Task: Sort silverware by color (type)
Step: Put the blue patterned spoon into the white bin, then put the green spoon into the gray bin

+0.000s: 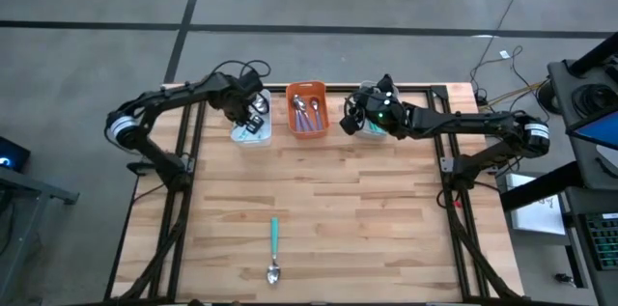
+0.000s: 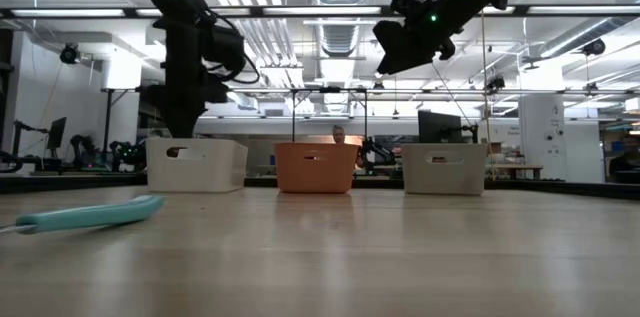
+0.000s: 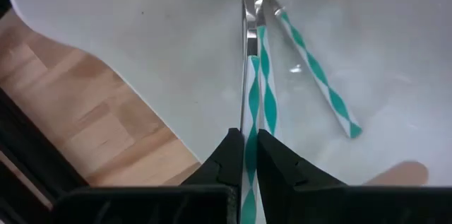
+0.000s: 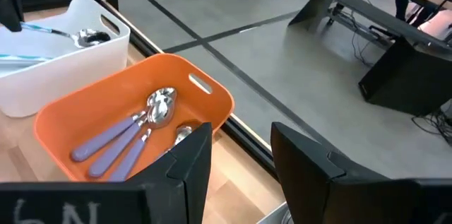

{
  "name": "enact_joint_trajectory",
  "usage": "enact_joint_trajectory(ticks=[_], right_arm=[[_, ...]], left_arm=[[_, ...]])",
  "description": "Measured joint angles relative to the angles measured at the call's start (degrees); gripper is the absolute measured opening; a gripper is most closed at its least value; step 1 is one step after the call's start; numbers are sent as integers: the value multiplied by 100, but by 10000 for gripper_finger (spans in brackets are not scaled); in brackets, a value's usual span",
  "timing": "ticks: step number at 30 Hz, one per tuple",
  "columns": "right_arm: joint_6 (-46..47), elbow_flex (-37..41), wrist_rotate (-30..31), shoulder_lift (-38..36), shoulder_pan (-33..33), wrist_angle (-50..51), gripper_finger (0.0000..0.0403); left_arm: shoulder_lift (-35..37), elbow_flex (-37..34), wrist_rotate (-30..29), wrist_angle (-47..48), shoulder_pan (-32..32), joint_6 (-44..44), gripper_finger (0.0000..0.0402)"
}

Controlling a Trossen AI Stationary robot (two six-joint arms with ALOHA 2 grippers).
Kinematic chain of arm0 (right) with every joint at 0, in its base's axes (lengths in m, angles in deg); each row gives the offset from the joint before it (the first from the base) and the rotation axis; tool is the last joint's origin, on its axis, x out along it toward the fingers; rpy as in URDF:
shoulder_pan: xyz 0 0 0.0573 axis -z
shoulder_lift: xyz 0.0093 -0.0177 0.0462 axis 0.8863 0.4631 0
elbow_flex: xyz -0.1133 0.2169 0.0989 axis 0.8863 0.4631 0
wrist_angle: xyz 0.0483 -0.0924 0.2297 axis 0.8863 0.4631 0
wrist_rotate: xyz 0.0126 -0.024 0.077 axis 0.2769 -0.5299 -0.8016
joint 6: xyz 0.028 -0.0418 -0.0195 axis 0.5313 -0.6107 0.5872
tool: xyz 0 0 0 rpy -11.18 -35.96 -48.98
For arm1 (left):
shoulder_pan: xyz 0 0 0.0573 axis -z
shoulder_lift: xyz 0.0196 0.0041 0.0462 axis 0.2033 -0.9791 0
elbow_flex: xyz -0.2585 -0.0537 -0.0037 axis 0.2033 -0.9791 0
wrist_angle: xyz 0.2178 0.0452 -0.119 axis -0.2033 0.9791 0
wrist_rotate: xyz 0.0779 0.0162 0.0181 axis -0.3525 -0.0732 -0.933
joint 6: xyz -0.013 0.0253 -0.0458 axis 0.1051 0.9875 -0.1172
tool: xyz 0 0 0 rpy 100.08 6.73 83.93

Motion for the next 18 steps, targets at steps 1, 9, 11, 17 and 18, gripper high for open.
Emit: enact_joint_trajectory(ticks=[1, 9, 11, 17, 18], right_arm=[[0, 0, 0, 0, 0, 7, 137], [-7, 0, 0, 0, 0, -4, 135], [-25, 0, 1, 0, 0, -4, 135], [-59, -1, 2, 0, 0, -17, 134], [-61, -2, 2, 0, 0, -31, 134]], left_arm=[[-55, 19, -2, 15, -2, -2, 7], [-358, 162, -13, 72, -7, -164, 11], [-404, 180, -23, 77, -7, -175, 19], [-426, 184, -44, 74, -4, -293, 55], [-426, 184, -64, 74, -4, -297, 60]])
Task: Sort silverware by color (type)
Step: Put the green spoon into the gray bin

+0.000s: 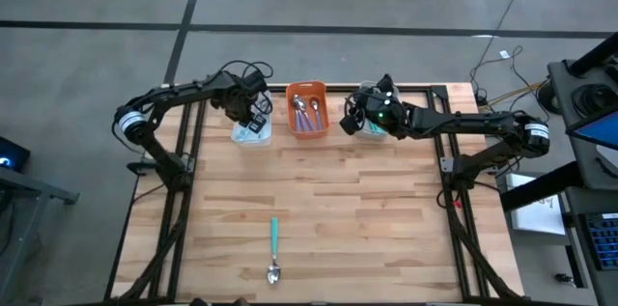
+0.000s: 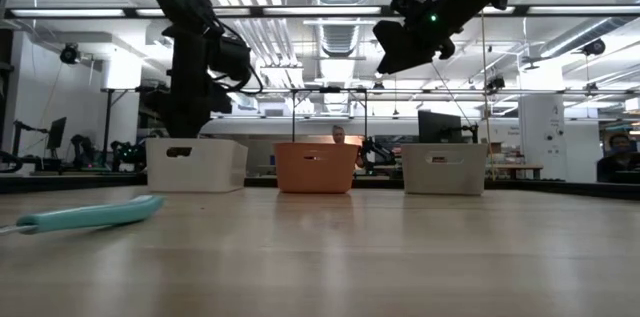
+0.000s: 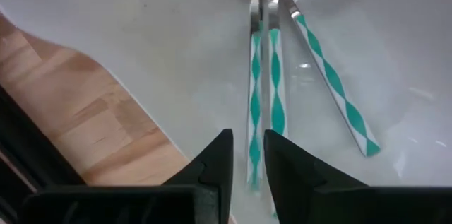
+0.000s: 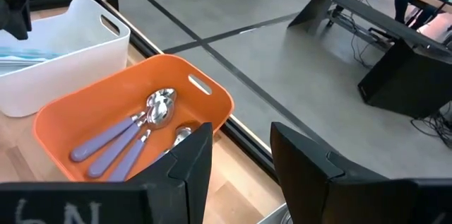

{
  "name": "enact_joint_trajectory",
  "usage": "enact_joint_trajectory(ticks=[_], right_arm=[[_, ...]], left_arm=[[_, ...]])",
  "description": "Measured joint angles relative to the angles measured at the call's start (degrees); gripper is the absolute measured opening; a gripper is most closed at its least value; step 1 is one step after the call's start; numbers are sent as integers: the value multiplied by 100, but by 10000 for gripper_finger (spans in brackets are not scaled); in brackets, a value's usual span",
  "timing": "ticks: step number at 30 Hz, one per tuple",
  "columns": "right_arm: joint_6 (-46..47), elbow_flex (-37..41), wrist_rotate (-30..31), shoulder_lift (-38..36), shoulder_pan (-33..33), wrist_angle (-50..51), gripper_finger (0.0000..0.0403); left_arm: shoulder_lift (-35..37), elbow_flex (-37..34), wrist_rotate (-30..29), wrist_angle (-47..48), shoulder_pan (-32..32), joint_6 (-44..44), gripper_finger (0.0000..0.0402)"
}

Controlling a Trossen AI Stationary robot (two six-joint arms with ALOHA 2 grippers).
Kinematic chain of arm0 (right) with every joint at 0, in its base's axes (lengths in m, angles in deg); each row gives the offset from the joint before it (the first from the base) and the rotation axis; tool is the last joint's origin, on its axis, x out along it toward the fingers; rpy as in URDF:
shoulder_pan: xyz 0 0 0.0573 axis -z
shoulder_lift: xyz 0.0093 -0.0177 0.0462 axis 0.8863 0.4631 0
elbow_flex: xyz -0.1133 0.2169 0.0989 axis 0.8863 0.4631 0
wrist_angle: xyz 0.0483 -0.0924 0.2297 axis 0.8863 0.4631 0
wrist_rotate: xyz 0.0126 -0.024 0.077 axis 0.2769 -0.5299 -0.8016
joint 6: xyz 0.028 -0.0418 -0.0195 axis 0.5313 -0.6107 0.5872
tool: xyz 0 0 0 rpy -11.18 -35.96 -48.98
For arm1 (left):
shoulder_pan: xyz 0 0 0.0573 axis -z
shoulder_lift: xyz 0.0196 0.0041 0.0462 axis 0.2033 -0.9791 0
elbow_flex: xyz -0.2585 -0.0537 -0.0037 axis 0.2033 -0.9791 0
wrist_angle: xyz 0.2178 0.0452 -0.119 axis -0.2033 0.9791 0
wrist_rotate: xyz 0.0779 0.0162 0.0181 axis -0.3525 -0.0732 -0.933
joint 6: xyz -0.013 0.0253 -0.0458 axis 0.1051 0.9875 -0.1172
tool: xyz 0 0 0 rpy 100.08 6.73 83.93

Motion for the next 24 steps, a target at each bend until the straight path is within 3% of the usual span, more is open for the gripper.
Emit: enact_joint_trajectory(ticks=[8, 15, 24], right_arm=[[19, 0, 0, 0, 0, -19, 134], [560, -9, -10, 0, -2, 45, 134], [1868, 39, -1672, 171, -92, 58, 134]], left_arm=[[82, 0, -139, -58, 77, -11, 77], [559, 0, -287, -334, 915, -11, 77], [1124, -195, -505, -1434, 2663, 45, 77]])
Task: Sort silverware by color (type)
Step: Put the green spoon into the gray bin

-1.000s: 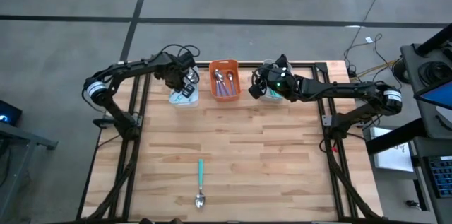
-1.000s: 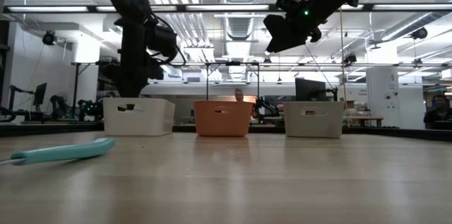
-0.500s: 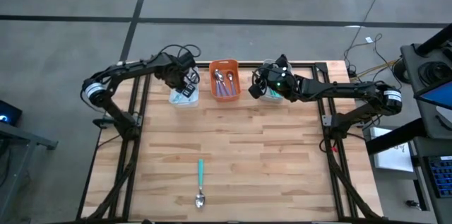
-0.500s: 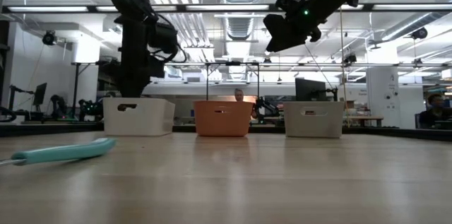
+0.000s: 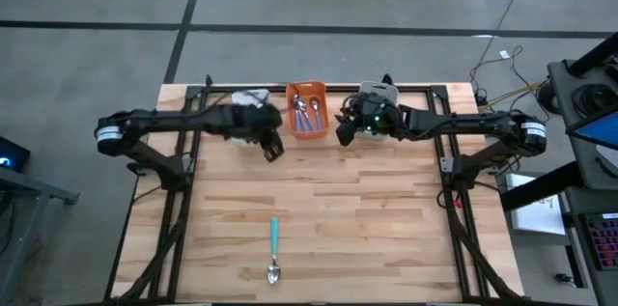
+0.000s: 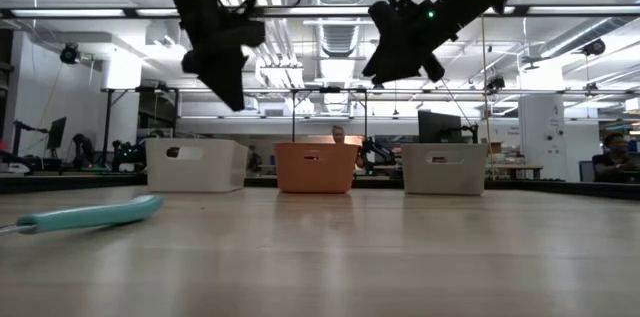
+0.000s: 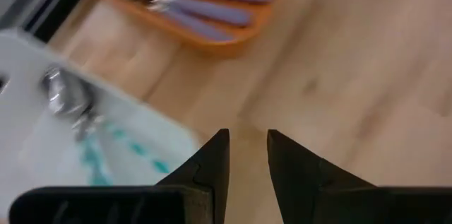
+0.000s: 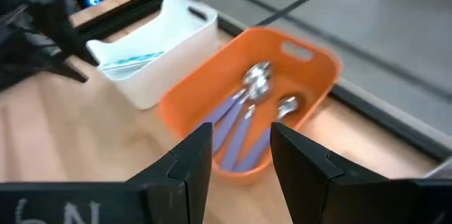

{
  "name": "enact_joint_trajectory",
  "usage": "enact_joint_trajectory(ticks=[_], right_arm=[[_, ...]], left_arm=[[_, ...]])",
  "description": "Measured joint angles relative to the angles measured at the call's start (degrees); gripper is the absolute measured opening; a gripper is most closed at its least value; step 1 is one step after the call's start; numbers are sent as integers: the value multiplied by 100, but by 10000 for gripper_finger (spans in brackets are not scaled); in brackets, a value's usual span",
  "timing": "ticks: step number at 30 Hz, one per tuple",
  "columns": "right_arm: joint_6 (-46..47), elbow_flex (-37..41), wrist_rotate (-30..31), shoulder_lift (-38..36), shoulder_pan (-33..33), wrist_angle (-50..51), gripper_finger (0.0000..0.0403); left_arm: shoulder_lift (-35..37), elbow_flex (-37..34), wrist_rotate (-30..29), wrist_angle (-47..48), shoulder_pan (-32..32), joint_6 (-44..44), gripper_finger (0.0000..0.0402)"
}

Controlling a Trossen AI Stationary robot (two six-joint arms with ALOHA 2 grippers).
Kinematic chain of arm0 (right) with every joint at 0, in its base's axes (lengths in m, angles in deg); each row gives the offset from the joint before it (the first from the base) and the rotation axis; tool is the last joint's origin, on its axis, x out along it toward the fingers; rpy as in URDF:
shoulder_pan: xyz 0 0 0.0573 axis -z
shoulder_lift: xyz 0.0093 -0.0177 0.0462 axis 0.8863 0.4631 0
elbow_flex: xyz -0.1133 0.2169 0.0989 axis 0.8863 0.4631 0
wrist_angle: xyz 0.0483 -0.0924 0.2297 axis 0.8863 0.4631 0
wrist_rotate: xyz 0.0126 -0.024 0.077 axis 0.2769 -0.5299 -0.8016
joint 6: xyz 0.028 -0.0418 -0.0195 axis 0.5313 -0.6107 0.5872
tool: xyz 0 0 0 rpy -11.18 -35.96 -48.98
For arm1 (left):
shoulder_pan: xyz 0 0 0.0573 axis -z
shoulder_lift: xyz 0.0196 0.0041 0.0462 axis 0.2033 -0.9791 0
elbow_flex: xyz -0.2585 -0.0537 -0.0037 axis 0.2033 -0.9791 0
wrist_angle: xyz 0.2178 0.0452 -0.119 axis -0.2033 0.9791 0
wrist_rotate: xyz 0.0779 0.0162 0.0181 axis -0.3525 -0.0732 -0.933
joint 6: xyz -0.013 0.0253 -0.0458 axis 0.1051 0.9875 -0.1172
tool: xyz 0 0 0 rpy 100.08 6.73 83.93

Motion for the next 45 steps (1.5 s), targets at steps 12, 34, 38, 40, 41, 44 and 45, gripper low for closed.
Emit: enact_joint_trajectory(ticks=[12, 34, 38, 40, 41, 44, 45], right_arm=[[422, -424, -123, 1146, -615, -191, 134], [-1338, -3620, -734, 3319, -1427, 1211, 134], [-1502, -3719, -749, 3424, -1508, 1186, 134], [-1503, -3772, -750, 3493, -1548, 1116, 134], [-1505, -3803, -748, 3527, -1567, 1119, 134], [-1503, -3932, -749, 3693, -1633, 1036, 134], [-1503, -3981, -749, 3769, -1655, 1023, 134]], left_arm=[[46, -83, -61, 247, 1659, 95, 77], [397, -809, -421, 369, 3326, -1254, 78], [776, -1043, -797, 374, 3572, -1545, 78], [1011, -1142, -1032, 361, 3660, -1661, 78], [1133, -1196, -1161, 333, 3695, -1710, 78], [1521, -1378, -1491, 320, 3760, -1861, 78], [1645, -1436, -1575, 320, 3774, -1925, 78]])
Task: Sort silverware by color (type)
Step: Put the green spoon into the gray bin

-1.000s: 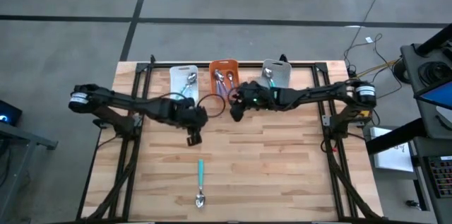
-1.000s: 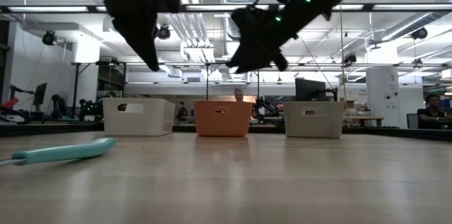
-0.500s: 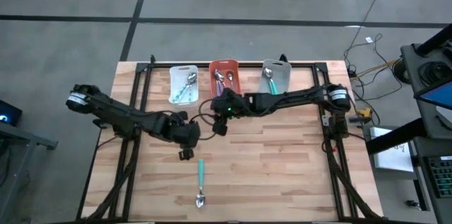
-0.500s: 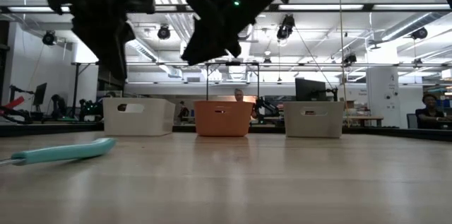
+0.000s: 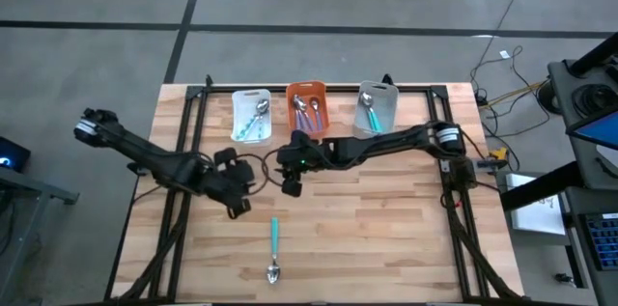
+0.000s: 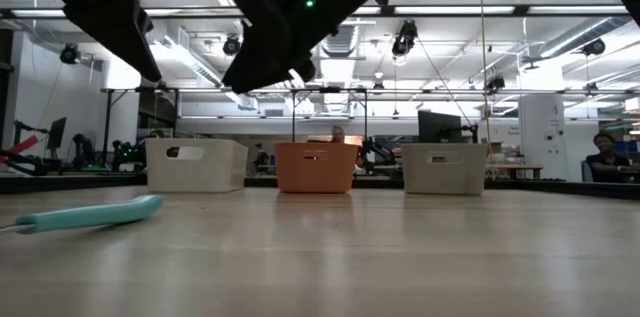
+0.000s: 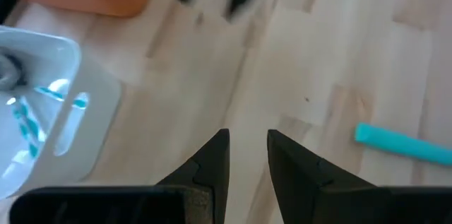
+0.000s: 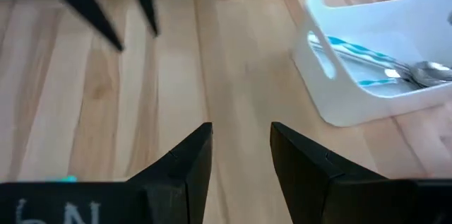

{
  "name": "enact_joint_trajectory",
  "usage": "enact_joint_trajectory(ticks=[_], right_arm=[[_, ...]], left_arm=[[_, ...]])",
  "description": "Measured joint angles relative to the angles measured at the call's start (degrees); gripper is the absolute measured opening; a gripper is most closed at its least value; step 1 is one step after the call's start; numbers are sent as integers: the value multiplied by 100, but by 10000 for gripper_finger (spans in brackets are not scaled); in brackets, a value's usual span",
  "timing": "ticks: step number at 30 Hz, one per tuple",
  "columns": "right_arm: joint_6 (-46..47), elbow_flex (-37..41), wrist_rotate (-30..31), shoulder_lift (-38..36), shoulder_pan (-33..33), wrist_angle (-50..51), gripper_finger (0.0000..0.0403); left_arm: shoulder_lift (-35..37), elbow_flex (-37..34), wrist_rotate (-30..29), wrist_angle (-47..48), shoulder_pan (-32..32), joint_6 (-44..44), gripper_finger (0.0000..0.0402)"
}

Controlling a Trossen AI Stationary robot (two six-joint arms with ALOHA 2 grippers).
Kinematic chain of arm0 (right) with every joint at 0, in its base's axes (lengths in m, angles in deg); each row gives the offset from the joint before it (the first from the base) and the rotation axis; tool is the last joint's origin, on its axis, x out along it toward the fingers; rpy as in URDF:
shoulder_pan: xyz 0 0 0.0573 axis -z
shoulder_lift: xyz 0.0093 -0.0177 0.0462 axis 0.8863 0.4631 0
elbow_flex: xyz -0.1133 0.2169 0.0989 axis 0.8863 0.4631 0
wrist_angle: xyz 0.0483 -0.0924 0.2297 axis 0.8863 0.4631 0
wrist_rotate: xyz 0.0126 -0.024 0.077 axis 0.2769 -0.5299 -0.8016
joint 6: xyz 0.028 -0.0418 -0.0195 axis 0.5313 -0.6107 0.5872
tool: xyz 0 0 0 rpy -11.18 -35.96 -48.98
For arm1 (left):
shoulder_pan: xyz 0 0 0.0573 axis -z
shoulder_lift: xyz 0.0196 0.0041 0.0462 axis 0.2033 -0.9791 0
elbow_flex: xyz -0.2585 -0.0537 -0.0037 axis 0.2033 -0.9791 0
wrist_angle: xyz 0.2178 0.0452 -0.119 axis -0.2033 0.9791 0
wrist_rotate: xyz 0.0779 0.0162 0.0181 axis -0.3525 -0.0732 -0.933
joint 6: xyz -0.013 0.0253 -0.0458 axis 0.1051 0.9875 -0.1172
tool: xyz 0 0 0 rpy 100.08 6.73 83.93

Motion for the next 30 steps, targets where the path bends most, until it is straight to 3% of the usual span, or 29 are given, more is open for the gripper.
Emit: enact_joint_trajectory(ticks=[4, 10, 16, 23, 30], right_arm=[[-86, -295, -87, 305, -72, -22, 134], [-350, -907, -917, 802, -142, -34, 134], [-1377, -1634, -1769, 1362, -301, 105, 134], [-2015, -2576, -1784, 1972, -474, 678, 134], [-2142, -2976, -1781, 2435, -518, 1024, 134]], left_arm=[[460, -261, -203, -57, 0, -188, 78], [939, -546, -557, -42, 2, -303, 78], [1184, -645, -1031, -116, 2, -264, 78], [1257, -471, -2152, -145, 2, 47, 78], [1268, -146, -2694, -148, 2, 748, 78]])
